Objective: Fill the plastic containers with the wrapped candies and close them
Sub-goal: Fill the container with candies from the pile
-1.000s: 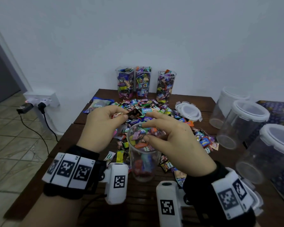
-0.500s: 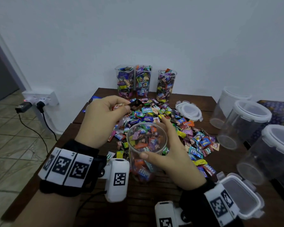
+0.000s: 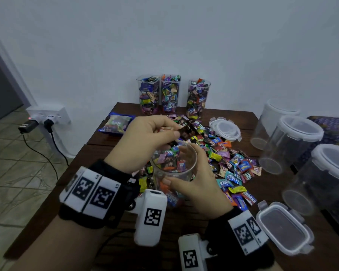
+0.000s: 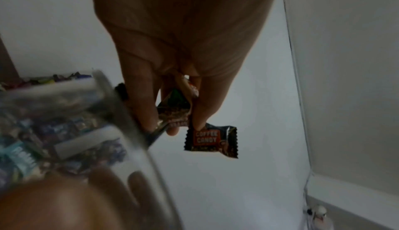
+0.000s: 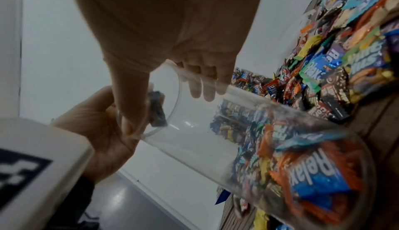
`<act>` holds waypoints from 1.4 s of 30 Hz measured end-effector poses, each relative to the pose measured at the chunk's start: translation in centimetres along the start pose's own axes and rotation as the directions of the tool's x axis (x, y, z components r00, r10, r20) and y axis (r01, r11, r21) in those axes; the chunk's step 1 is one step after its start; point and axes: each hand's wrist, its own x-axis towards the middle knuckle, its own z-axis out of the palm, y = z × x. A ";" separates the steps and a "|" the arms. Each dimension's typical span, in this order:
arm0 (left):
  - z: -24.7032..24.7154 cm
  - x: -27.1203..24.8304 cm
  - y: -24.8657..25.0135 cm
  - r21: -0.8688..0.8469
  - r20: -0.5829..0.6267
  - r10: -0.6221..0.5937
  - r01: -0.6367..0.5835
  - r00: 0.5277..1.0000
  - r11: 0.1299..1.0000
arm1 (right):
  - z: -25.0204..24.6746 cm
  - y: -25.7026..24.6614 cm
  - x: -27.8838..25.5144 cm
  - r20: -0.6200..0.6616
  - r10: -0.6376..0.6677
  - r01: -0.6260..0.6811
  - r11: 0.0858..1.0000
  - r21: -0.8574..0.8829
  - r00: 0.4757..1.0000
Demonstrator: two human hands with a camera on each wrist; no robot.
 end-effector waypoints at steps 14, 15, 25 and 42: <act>0.9 -0.5 -0.9 0.247 0.009 0.070 -0.070 0.998 0.967 | 0.0 0.5 0.6 -0.057 -0.055 0.054 0.998 -0.018 0.997; 1.0 -0.6 -0.9 0.250 0.011 0.080 -0.081 0.997 0.965 | 0.0 0.6 0.6 -0.047 -0.046 0.045 0.999 -0.015 0.998; 1.7 -0.6 -1.4 0.245 -0.044 0.157 -0.142 0.987 0.959 | -0.5 0.5 1.2 -0.010 -0.040 0.039 0.997 -0.071 0.999; -3.9 -1.2 -4.9 0.455 -0.114 0.041 0.016 0.993 0.891 | -8.2 -2.2 -1.4 0.181 0.399 -0.049 0.501 -0.864 0.899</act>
